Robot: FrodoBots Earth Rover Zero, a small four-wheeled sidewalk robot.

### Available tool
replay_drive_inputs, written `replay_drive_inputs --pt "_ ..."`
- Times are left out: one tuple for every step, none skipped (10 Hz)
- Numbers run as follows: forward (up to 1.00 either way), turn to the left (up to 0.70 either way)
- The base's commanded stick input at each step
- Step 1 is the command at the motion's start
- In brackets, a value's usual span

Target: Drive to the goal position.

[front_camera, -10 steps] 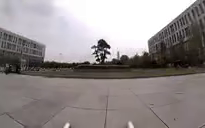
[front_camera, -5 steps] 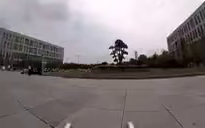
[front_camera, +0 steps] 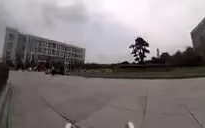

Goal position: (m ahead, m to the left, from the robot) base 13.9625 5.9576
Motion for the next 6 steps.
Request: replay_drive_inputs --pt "0.00 0.85" --pt "0.00 0.55" --pt "0.00 0.00" --pt "0.00 0.00" --pt "0.00 0.00" --pt "0.00 0.00"
